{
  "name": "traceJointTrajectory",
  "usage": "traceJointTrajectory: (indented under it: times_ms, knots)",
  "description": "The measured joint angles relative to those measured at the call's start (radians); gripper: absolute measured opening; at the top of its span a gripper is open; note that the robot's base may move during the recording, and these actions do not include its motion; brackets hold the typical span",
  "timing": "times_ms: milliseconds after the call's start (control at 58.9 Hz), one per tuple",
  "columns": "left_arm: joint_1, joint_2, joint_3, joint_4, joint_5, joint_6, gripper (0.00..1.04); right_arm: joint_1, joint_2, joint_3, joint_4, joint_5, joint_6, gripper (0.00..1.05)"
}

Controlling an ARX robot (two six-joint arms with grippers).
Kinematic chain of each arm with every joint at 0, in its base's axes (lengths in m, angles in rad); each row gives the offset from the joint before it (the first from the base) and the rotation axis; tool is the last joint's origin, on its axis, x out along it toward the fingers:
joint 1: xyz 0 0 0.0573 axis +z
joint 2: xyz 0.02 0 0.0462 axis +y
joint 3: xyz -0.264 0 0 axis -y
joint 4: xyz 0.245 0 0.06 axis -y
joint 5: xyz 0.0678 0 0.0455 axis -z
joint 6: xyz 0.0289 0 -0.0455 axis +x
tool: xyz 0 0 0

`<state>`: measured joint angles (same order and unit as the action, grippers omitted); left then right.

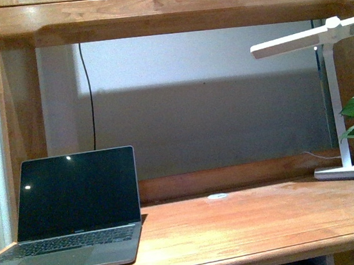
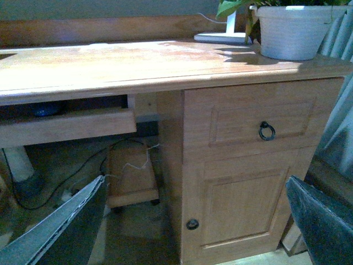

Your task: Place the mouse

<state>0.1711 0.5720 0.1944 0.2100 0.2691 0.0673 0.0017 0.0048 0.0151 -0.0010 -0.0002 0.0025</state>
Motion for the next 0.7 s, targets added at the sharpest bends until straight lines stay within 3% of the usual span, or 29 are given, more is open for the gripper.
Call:
traceJointTrajectory:
  times_ms: [187,322,492,696]
  knots:
    - [0.089,0.624,0.119,0.51,-0.04,0.591,0.97,0.0,0.0,0.0,0.0,0.0,0.0,0.97]
    - [0.087,0.998,0.215,0.732,-0.01,0.948,0.97,0.0,0.0,0.0,0.0,0.0,0.0,0.97]
    - [0.011,1.297,0.343,0.879,0.045,1.208,0.97,0.0,0.0,0.0,0.0,0.0,0.0,0.97]
    - [-0.068,1.445,0.486,0.935,0.068,1.287,0.97,0.0,0.0,0.0,0.0,0.0,0.0,0.97]
